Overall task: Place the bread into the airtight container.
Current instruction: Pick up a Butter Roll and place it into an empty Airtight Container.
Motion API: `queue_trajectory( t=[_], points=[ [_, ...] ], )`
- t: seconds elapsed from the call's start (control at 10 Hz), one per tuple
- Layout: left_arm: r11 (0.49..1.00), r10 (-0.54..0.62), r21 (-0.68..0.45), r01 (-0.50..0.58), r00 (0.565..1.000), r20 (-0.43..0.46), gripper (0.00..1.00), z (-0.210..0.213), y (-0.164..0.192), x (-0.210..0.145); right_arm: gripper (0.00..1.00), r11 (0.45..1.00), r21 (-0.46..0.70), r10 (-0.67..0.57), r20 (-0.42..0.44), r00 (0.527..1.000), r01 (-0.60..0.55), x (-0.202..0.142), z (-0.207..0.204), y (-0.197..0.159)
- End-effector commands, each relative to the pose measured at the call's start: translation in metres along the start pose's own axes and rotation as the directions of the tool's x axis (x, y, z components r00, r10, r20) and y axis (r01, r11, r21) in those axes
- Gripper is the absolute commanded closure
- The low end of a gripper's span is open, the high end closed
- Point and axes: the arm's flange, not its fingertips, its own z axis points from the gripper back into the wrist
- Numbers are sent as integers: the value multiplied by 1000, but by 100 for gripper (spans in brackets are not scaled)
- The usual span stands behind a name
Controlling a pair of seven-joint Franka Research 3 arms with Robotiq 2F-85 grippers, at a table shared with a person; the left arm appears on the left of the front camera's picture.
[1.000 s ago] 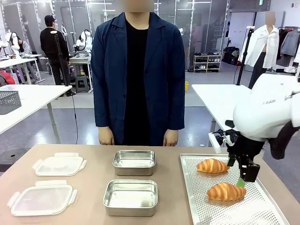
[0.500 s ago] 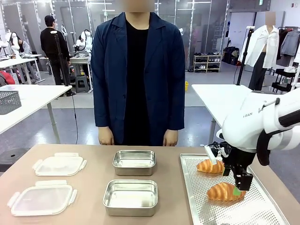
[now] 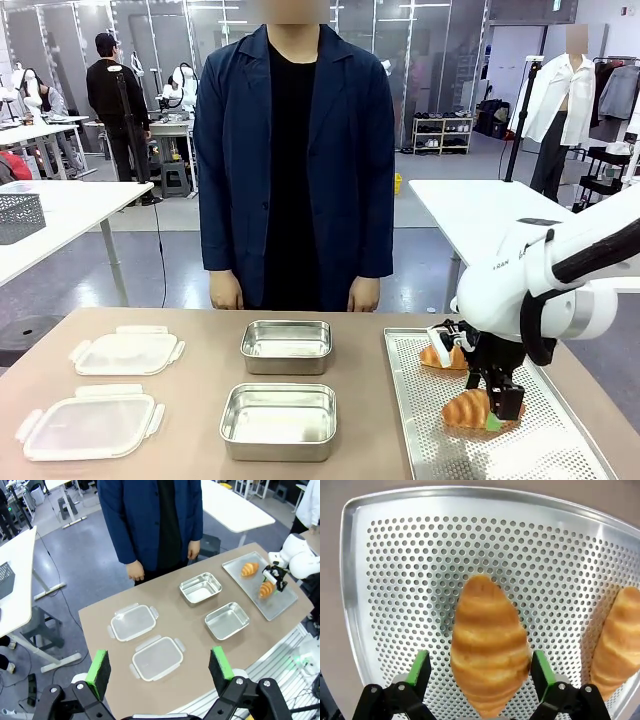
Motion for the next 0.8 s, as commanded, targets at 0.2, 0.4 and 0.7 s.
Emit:
queue_trajectory(
  t=[0.2, 0.4, 0.7],
  points=[
    [1000, -4, -3, 4, 1000, -1, 0, 0, -1, 1, 3, 999, 3, 37, -16, 999, -37, -2, -20, -6],
    [1000, -4, -3, 4, 1000, -1, 0, 0, -1, 1, 23, 999, 3, 36, -17, 999, -36, -2, -21, -6],
    [1000, -4, -3, 4, 1000, -1, 0, 0, -1, 1, 52, 1000, 16, 16, -14, 1000, -16, 1, -8, -4]
  ],
)
